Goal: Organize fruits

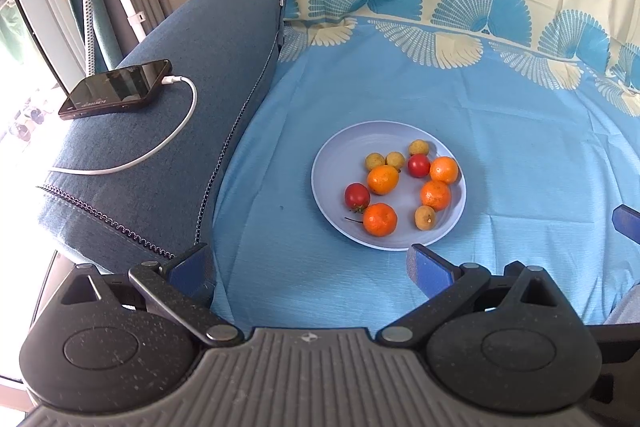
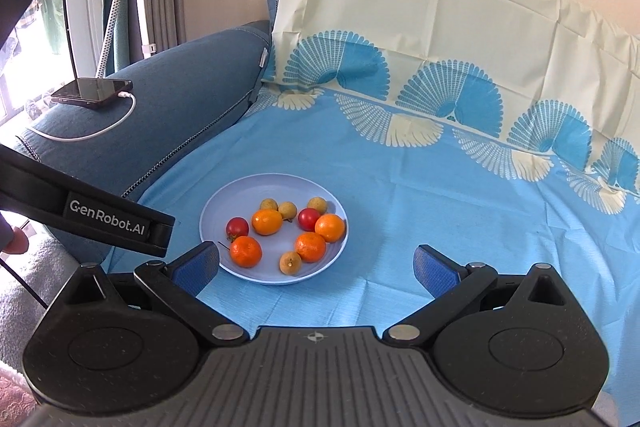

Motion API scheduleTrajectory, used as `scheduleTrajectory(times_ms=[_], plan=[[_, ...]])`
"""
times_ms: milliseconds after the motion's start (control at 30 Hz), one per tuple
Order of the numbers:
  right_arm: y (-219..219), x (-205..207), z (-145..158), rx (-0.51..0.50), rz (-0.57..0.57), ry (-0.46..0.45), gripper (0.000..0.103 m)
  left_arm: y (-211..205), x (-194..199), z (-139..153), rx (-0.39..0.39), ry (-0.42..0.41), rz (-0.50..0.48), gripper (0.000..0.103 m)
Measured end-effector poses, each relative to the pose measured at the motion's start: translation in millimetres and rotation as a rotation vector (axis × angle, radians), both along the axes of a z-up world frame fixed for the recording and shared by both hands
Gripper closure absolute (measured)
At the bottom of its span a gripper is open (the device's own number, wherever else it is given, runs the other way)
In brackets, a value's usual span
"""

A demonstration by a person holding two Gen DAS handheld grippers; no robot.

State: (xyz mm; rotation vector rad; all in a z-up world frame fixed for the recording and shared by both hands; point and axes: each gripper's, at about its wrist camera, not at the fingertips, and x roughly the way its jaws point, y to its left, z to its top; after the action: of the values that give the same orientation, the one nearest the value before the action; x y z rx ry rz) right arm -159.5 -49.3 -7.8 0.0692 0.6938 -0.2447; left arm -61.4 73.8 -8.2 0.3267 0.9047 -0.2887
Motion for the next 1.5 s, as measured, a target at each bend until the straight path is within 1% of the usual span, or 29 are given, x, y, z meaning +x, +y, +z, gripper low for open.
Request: scheduleTrajectory(times_ms=[567, 767, 900, 1067, 1500], plan=[[-0.3, 1.9, -3.5, 0.002, -0.010, 0.014, 0.001, 0.0, 4.7, -5.1, -0.005, 0.033, -0.012, 0.000], [-1.4, 2.1, -5.2, 0.006, -0.013, 0.019, 0.001, -2.2, 4.1, -9.7, 0.028, 0.016, 0.006, 0.000], [-1.4, 2.0, -5.6, 0.006, -0.014, 0.019, 0.001, -1.0, 9.1, -14.6, 0.021, 0.083, 0.001, 0.000], [-2.5, 1.2, -6.5, 0.009, -0.016, 0.020, 0.001, -0.8, 6.3, -15.1, 0.020, 0.053, -0.010, 0.000], [-4.1, 0.4, -6.8, 0.007, -0.016, 0.018, 0.001, -2.5, 8.8, -17.3, 0.038, 0.069, -0.001, 0.000]])
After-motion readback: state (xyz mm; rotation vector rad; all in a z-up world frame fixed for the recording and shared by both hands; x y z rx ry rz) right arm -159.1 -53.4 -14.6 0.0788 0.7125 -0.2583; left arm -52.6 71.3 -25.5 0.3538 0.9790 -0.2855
